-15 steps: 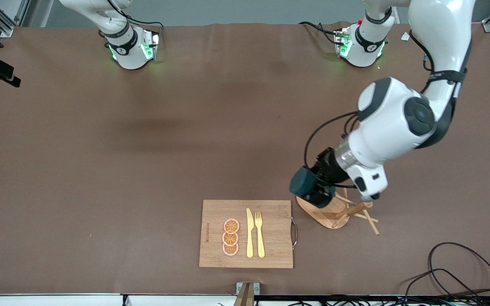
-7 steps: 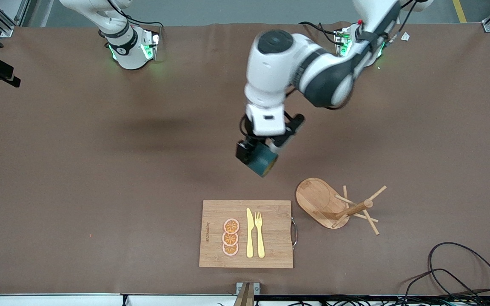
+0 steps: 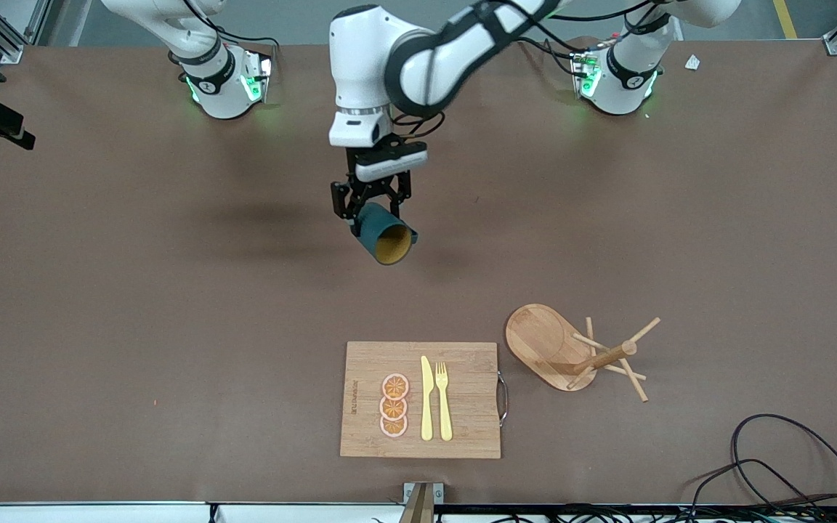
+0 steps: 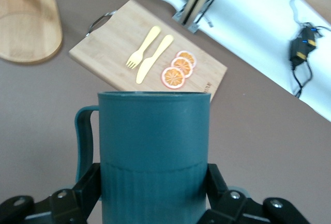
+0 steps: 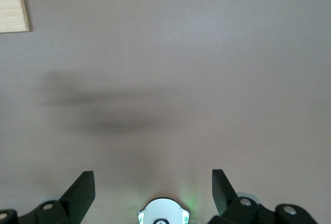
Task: Transfer cup from left to right arm and place
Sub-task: 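Lift the mug off the stand and carry it toward the table middle, then lower the mug onto the table and open the left gripper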
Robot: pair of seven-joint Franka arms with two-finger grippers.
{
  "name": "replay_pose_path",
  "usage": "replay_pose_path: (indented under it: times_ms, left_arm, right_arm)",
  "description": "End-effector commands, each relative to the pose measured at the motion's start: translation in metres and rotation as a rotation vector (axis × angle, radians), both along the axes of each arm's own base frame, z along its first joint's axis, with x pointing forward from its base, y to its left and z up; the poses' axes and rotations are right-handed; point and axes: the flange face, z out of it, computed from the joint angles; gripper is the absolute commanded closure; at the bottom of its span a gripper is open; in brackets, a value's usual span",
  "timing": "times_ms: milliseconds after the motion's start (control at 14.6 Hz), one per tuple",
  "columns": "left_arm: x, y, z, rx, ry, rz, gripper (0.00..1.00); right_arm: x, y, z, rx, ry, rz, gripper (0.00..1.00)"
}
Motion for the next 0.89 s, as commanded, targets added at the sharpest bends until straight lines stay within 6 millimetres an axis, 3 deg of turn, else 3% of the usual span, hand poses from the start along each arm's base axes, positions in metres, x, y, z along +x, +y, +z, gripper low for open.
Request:
replay_pose_path:
  times_ms: [0, 206, 344, 550, 687, 824]
  left_arm:
    - [-0.036, -0.019, -0.043, 0.111, -0.118, -0.059, 0.62]
    - [-0.079, -0.031, -0.108, 0.239, -0.275, -0.136, 0.62]
    - [-0.095, -0.031, -0.162, 0.312, -0.386, -0.156, 0.62]
    - [-0.11, -0.023, -0.227, 0.378, -0.478, -0.166, 0.63]
    - [-0.117, -0.015, -0.262, 0.398, -0.524, -0.157, 0.62]
    - [-0.126, -0.011, -0.282, 0.392, -0.53, -0.153, 0.62]
  right_arm:
    - [0.001, -0.003, 0.0, -0.001, -0.002, -0.009, 0.0]
    - [0.005, -0.004, -0.001, -0.001, -0.001, -0.004, 0.0]
    - [0.009, -0.005, -0.007, -0.003, 0.009, -0.005, 0.0]
    - [0.015, -0.007, -0.014, -0.013, 0.013, -0.004, 0.0]
    - [0.018, -0.008, -0.017, -0.014, 0.009, -0.006, 0.0]
    - [0.029, -0.008, -0.031, -0.017, 0.024, -0.004, 0.0]
